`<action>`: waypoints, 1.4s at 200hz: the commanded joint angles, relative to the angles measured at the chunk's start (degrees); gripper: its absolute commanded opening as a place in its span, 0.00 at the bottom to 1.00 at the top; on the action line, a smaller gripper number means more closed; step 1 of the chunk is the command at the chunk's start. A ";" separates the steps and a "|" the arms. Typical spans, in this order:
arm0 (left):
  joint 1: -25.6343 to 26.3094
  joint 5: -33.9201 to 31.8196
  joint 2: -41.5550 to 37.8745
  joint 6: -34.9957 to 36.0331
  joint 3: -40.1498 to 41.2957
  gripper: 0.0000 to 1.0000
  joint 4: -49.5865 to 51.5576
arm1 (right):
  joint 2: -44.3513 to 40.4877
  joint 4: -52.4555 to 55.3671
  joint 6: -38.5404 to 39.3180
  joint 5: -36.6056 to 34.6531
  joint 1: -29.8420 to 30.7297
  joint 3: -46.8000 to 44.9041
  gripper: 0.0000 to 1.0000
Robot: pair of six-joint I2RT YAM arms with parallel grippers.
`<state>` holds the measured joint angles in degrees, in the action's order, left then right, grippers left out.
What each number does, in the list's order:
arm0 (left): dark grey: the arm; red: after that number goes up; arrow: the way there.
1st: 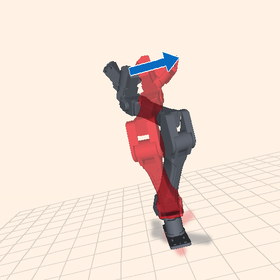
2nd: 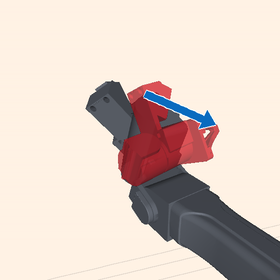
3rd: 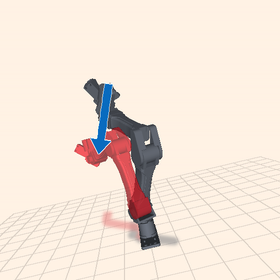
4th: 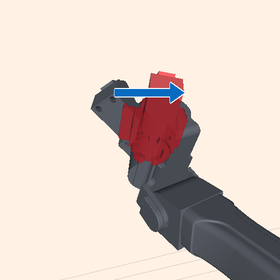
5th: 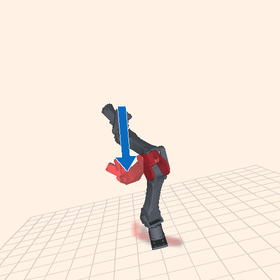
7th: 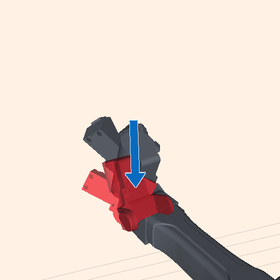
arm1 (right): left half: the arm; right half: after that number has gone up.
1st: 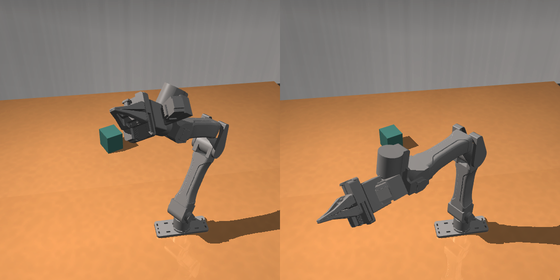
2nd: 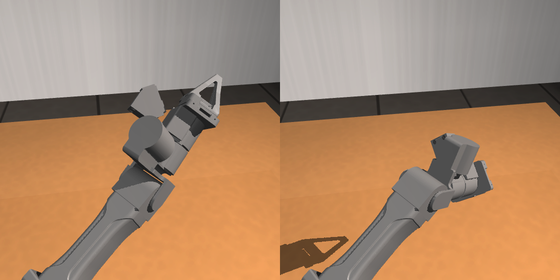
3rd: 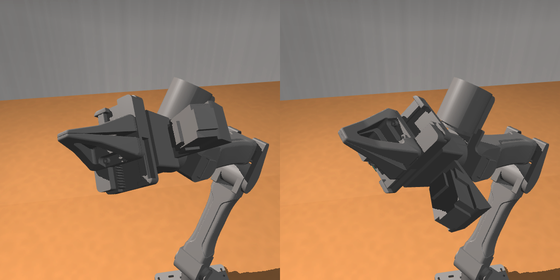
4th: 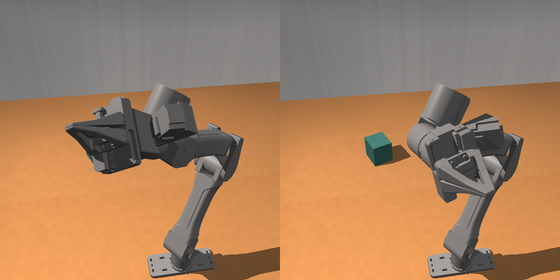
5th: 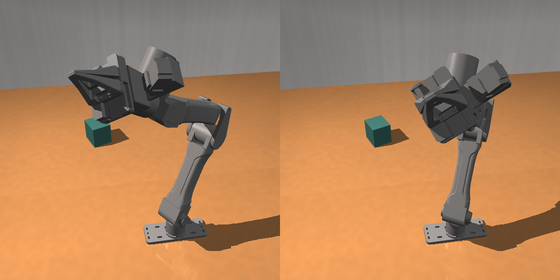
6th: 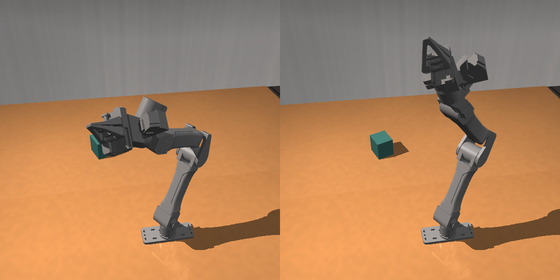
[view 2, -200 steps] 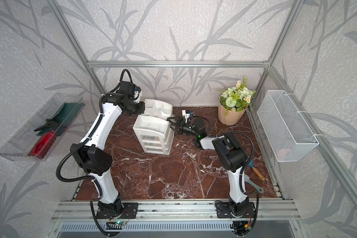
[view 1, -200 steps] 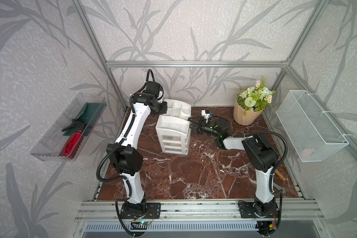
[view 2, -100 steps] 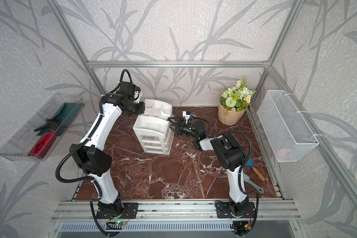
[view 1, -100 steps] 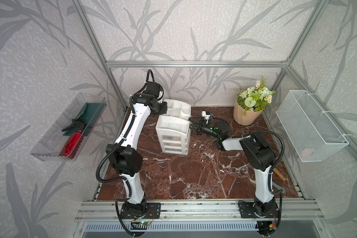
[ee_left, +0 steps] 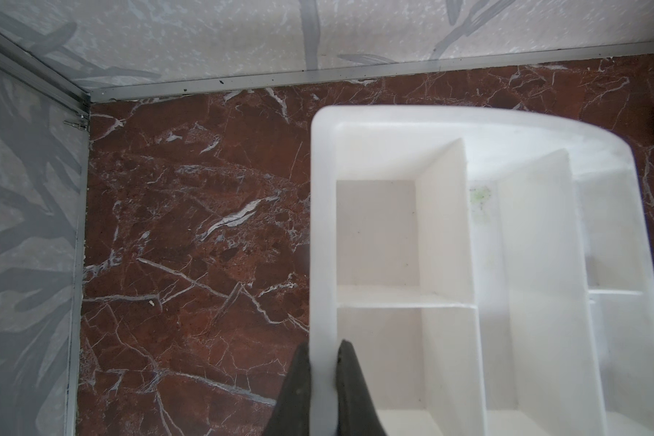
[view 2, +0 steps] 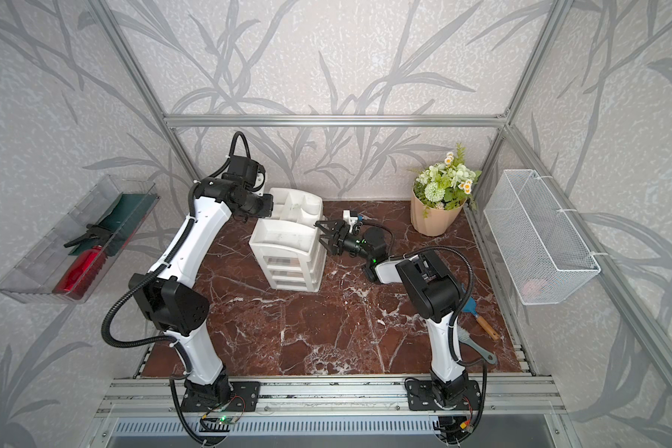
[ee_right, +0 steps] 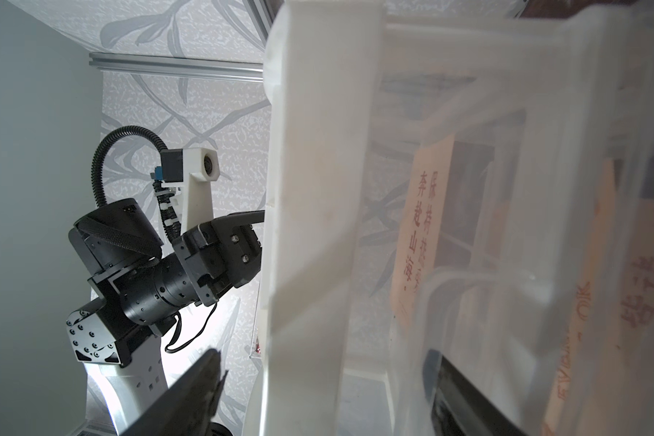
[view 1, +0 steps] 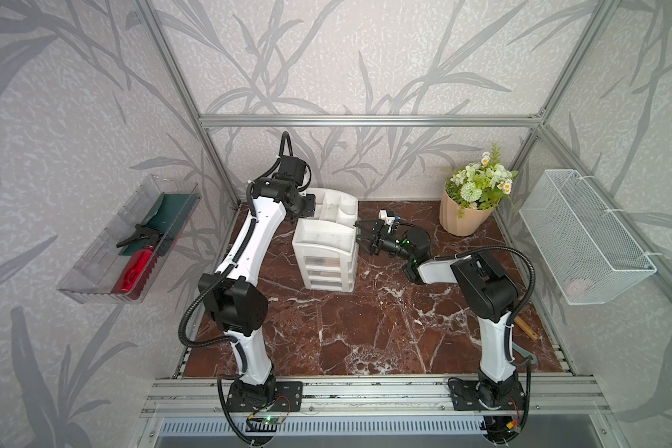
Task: Take the postcards out of the drawer
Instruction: Open the drawer in the storage box.
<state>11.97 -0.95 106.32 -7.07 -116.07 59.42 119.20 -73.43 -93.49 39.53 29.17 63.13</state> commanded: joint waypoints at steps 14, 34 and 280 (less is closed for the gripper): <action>0.43 -4.94 -0.31 -0.57 2.07 0.00 4.48 | -4.59 -7.17 -2.58 0.39 0.63 0.94 0.82; 0.43 -6.02 -0.50 -0.44 2.51 0.00 4.48 | -4.98 -7.17 -2.76 0.37 0.56 0.89 0.82; 0.51 -12.32 -6.54 -0.02 8.14 0.00 3.19 | -13.26 -7.21 -1.78 2.74 -4.95 -8.23 0.81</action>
<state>12.88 -7.70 101.36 -6.96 -109.71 59.09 111.09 -73.30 -95.98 41.01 25.47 55.64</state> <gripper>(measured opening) 0.105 0.813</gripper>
